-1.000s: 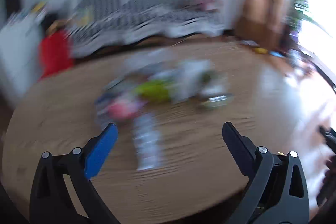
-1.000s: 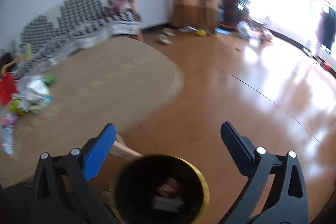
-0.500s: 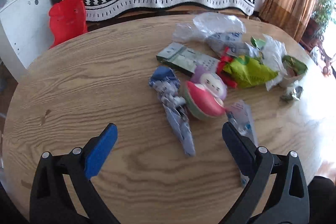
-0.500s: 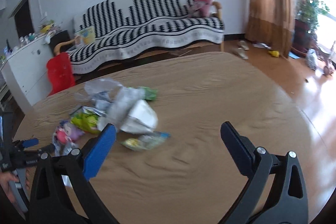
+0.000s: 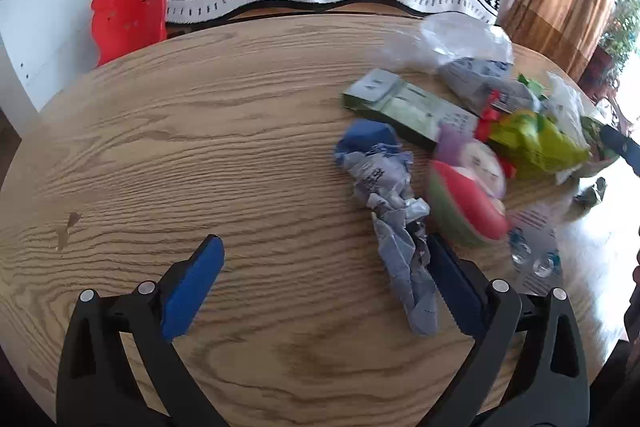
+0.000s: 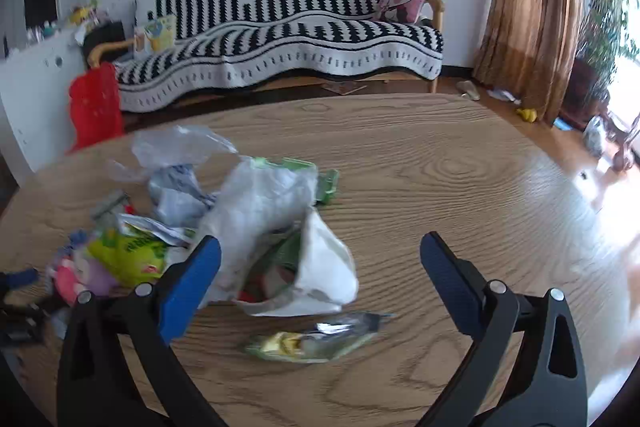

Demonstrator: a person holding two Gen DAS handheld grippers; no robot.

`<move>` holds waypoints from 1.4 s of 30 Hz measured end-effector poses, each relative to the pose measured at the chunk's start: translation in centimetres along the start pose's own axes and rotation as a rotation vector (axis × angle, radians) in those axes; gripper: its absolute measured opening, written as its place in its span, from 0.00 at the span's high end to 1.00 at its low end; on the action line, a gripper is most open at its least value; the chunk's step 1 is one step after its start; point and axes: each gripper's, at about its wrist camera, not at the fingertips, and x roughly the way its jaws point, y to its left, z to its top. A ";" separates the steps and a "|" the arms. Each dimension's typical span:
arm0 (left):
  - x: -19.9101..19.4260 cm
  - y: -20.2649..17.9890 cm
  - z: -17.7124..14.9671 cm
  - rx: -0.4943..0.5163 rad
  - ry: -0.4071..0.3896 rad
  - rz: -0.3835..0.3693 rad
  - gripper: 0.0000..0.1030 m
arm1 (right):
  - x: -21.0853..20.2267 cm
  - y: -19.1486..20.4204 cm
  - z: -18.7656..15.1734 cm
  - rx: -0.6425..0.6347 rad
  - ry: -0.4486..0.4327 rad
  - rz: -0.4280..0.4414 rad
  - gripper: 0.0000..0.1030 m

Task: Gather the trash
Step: 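Grasp the crumpled blue cloth with left gripper while right gripper grasps white wrapper, then carry both items over the black bin and release them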

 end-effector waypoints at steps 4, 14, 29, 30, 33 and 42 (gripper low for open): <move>0.8 0.2 0.1 0.004 0.014 0.000 0.06 | 1.1 -1.5 -0.3 0.086 0.042 0.031 0.16; 0.6 -0.9 1.4 0.066 -0.016 0.040 0.76 | 2.9 -1.2 -1.0 0.095 0.125 0.085 0.55; -3.1 0.8 1.1 -0.025 -0.116 0.004 0.76 | -1.5 -3.7 -1.0 0.213 -0.056 0.048 0.55; -3.1 0.8 1.1 -0.022 -0.114 0.004 0.76 | -1.6 -3.6 -1.0 0.208 -0.055 0.048 0.55; -3.0 0.7 1.1 -0.019 -0.111 0.005 0.76 | -1.5 -3.1 -0.9 0.181 -0.051 0.052 0.55; -2.8 0.3 0.9 -0.020 -0.107 0.009 0.76 | -1.0 -2.3 -0.8 0.146 -0.022 0.079 0.54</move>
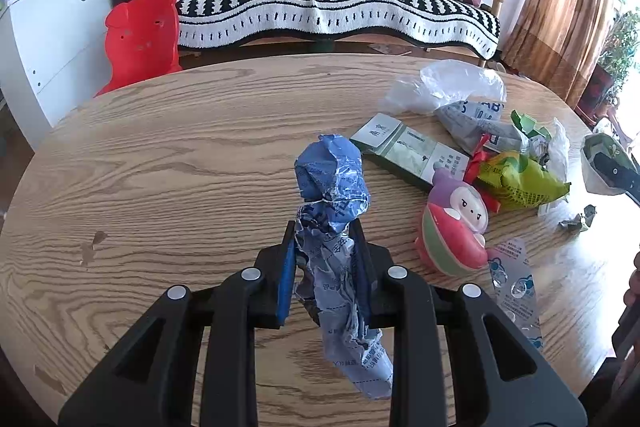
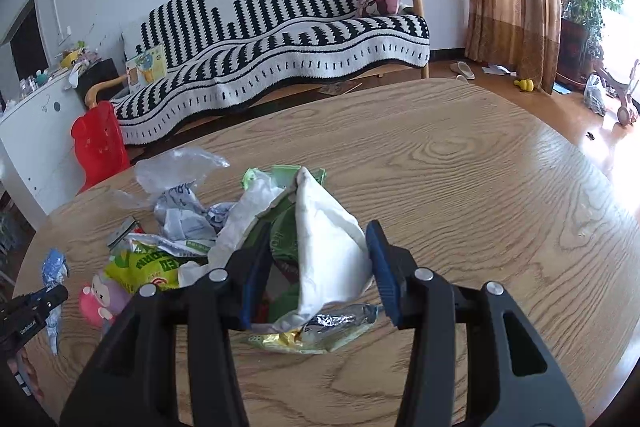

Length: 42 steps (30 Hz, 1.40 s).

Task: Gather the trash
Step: 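Carry both items over the black bin and release them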

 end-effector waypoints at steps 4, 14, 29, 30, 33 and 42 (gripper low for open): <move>0.0 0.1 0.0 -0.003 -0.003 -0.004 0.76 | 0.0 0.3 -0.1 -0.012 0.003 0.003 0.54; -6.1 -2.5 0.1 -0.128 -0.131 -0.194 0.76 | -5.4 -1.2 -0.1 0.071 -0.101 0.075 0.54; -15.7 -32.9 -7.2 0.325 -0.004 -0.670 0.76 | -26.6 -22.0 -4.0 0.288 -0.301 -0.040 0.54; -15.7 -34.3 -8.2 0.345 0.017 -0.689 0.76 | -27.3 -23.9 -5.1 0.314 -0.290 -0.055 0.54; -14.0 -40.2 -13.0 0.448 0.140 -0.722 0.76 | -26.4 -28.2 -9.3 0.384 -0.185 -0.098 0.54; -7.8 -43.7 -19.1 0.505 0.351 -0.654 0.76 | -21.7 -33.5 -19.5 0.522 0.078 -0.081 0.54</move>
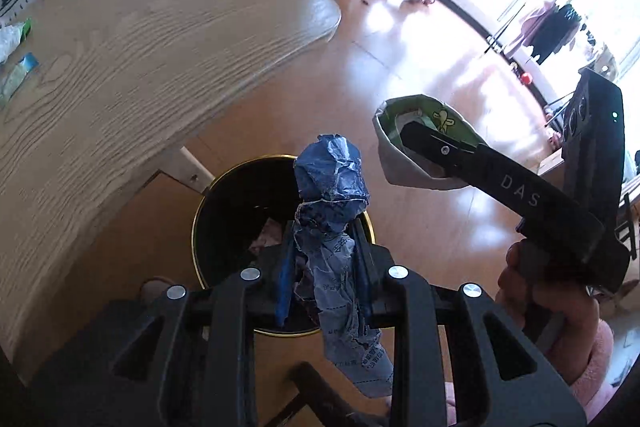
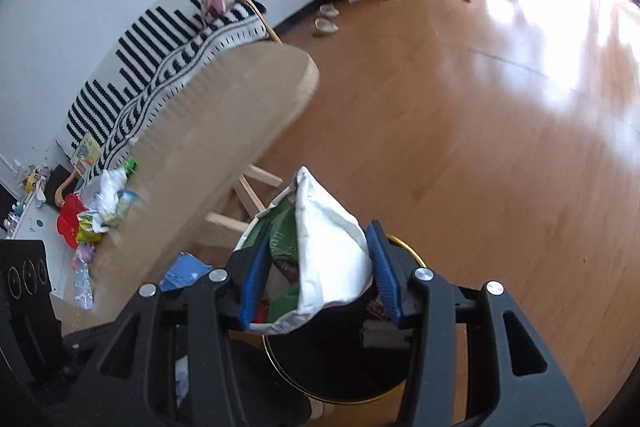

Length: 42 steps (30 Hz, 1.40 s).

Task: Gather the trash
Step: 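Carry both items over the black bin and release them, then grasp the blister pack with left gripper while right gripper grasps yellow snack wrapper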

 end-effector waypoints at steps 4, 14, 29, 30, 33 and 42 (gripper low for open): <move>0.6 0.1 0.6 -0.006 0.004 0.005 0.75 | 0.7 -0.3 0.2 0.016 0.013 0.002 0.54; 1.6 -0.9 -0.4 0.047 0.035 0.020 0.06 | 2.0 1.5 0.7 -0.011 0.028 0.000 0.06; -14.5 7.6 1.0 0.041 -0.361 0.425 0.06 | -0.1 7.3 2.4 -0.229 -0.197 -0.394 0.06; -15.7 10.7 0.1 -0.033 -0.366 0.508 0.06 | 0.3 8.5 2.3 -0.245 -0.198 -0.354 0.06; -17.4 17.8 -2.4 -0.206 -0.327 0.633 0.06 | 2.0 14.2 1.6 -0.334 -0.165 -0.158 0.07; -16.7 27.3 -5.6 -0.330 -0.213 0.686 0.06 | 9.6 32.1 -1.1 -0.673 0.042 0.160 0.07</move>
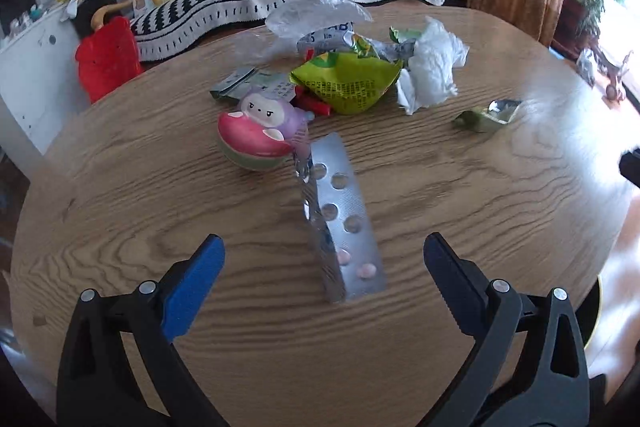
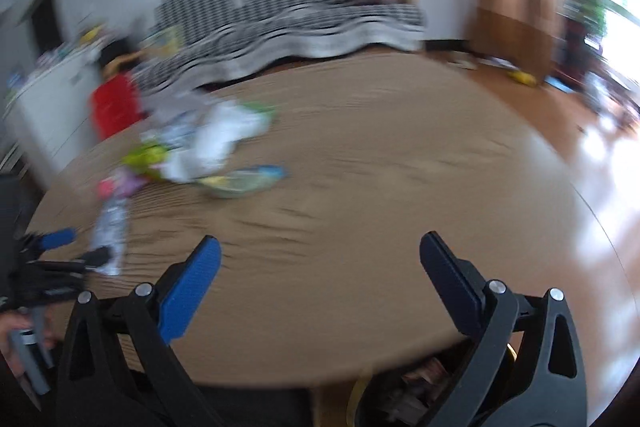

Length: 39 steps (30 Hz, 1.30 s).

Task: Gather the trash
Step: 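Grasp the blister pack with left gripper while right gripper grasps yellow snack wrapper, then carry both items over the black bin and open both grippers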

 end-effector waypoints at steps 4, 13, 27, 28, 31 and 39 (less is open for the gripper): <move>0.9 0.5 0.7 -0.014 -0.012 -0.004 0.06 | 5.2 3.5 2.5 -0.289 0.103 0.068 0.07; 3.1 0.2 1.2 -0.010 0.035 0.009 0.24 | 13.2 5.2 5.3 -0.557 0.257 0.031 0.12; 2.5 2.7 1.3 -0.171 0.000 -0.097 0.71 | 13.3 4.6 5.1 -0.342 0.255 0.142 0.87; 2.4 2.6 1.4 -0.170 -0.001 -0.100 0.71 | 13.1 4.5 5.0 -0.327 0.251 0.144 0.87; 2.1 2.5 1.4 -0.176 -0.010 -0.111 0.71 | 12.4 3.9 4.5 -0.294 0.241 0.145 0.87; 0.7 1.2 1.8 -0.179 -0.059 -0.173 0.71 | 7.3 2.6 3.4 -0.204 0.165 0.167 0.87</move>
